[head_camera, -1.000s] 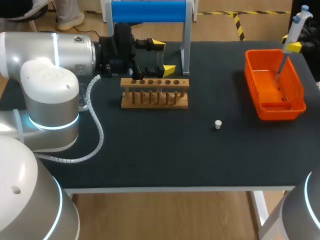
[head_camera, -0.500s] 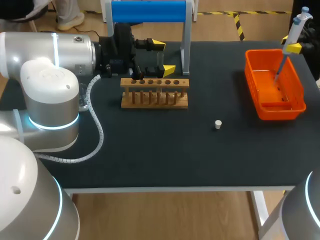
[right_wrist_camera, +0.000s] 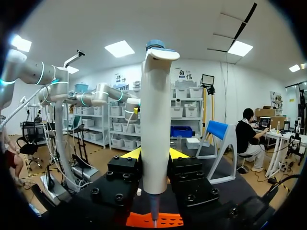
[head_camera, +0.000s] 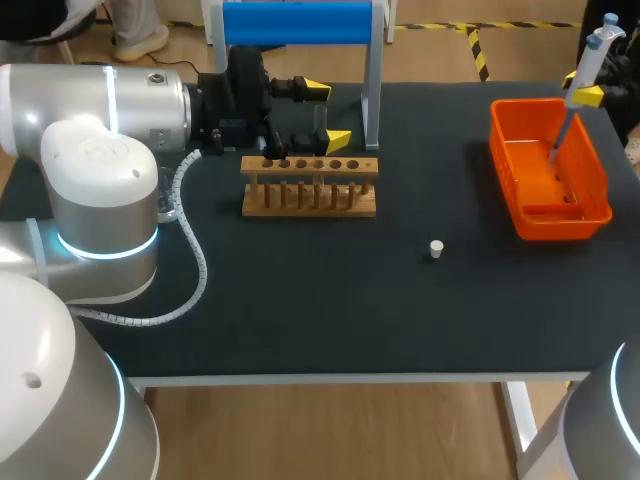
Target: Invert the test tube, pick up the pipette, mount the tip to pipette, aspirate from beaker and dispense into the tube, eject the tip, return the pipette, and cap with the stopper.
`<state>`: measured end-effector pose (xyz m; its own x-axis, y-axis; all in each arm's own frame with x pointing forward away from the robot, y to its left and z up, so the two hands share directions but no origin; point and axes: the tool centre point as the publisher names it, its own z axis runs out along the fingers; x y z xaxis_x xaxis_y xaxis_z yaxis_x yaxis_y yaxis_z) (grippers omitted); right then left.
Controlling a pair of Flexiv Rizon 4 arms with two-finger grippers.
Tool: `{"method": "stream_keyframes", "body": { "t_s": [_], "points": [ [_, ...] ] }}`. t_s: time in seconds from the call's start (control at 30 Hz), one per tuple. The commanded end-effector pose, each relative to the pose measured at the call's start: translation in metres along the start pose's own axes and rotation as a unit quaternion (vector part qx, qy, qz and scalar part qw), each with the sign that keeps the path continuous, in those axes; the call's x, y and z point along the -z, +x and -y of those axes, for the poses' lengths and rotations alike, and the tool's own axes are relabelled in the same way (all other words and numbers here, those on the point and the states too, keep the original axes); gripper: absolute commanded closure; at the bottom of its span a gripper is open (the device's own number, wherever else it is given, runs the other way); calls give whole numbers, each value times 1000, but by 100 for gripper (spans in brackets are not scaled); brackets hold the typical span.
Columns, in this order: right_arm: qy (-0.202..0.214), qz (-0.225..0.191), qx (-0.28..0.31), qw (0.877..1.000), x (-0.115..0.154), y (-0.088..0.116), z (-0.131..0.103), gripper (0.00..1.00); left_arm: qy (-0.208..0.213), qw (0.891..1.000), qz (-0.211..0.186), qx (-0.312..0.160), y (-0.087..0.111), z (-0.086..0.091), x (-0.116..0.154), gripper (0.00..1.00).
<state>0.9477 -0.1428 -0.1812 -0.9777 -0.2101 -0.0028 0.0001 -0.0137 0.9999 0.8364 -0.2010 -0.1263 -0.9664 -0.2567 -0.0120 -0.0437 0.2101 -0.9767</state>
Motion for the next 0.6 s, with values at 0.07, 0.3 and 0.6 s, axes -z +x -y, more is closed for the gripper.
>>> {"method": "stream_keyframes", "body": {
  "t_s": [0.07,0.3,0.6],
  "points": [
    [0,-3,0,1000,2,-2,0,100,0,1000,-1,0,0,0,1,0],
    [0,-3,0,1000,2,-2,0,100,0,1000,-1,0,0,0,1,0],
    [0,-3,0,1000,2,-2,0,100,-3,1000,0,-1,0,4,-3,0]
  ]
}}
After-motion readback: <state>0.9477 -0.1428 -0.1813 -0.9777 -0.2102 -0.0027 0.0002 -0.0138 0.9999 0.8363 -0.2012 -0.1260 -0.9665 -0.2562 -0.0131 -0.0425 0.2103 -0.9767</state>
